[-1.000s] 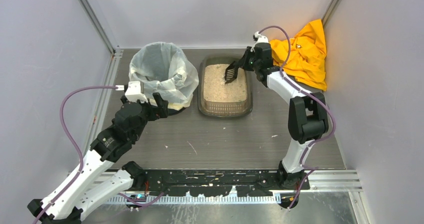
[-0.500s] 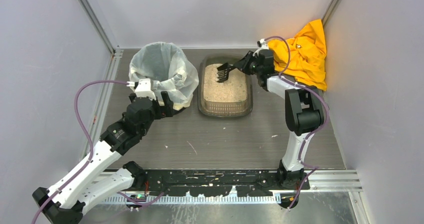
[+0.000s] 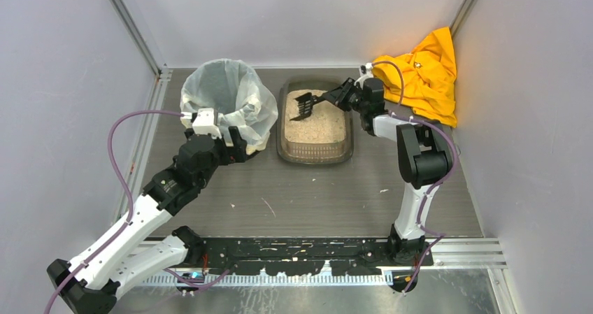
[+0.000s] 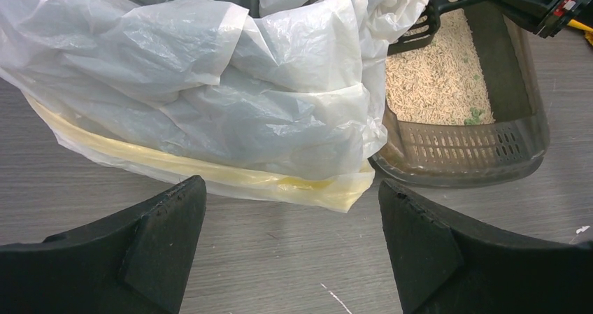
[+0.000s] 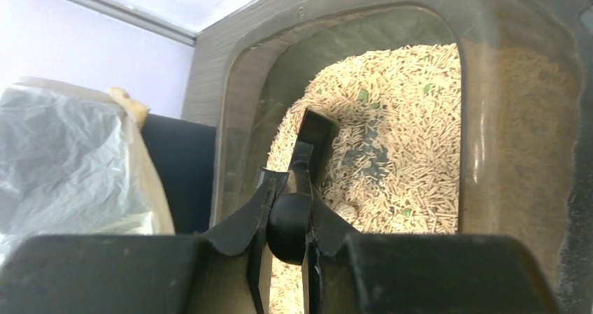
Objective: Clean the litter box
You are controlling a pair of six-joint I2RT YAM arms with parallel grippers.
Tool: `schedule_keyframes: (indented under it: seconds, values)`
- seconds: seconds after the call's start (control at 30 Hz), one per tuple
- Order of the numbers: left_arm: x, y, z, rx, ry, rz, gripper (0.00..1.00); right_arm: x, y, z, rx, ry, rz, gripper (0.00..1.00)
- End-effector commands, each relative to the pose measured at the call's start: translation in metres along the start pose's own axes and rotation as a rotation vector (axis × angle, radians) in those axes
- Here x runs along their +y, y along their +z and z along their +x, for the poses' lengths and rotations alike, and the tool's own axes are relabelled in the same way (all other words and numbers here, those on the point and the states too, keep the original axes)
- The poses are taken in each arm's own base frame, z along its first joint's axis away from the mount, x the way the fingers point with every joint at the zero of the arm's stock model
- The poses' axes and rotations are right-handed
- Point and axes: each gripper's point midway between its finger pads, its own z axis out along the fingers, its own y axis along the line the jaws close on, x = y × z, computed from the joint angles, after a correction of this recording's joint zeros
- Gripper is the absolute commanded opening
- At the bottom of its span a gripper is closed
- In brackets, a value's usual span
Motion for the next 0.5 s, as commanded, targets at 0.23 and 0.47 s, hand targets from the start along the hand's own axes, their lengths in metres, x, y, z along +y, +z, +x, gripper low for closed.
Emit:
schedule_keyframes:
  seconds: [0.23,0.47]
  values:
    - [-0.004,-0.005,-0.021,-0.078,-0.014,0.025,0.93,0.035,-0.04,-0.051,-0.12,0.066,-0.218,0.01]
    - [-0.007,-0.002,-0.02,-0.073,-0.014,0.037,0.93,0.027,-0.069,-0.063,-0.18,0.125,-0.269,0.01]
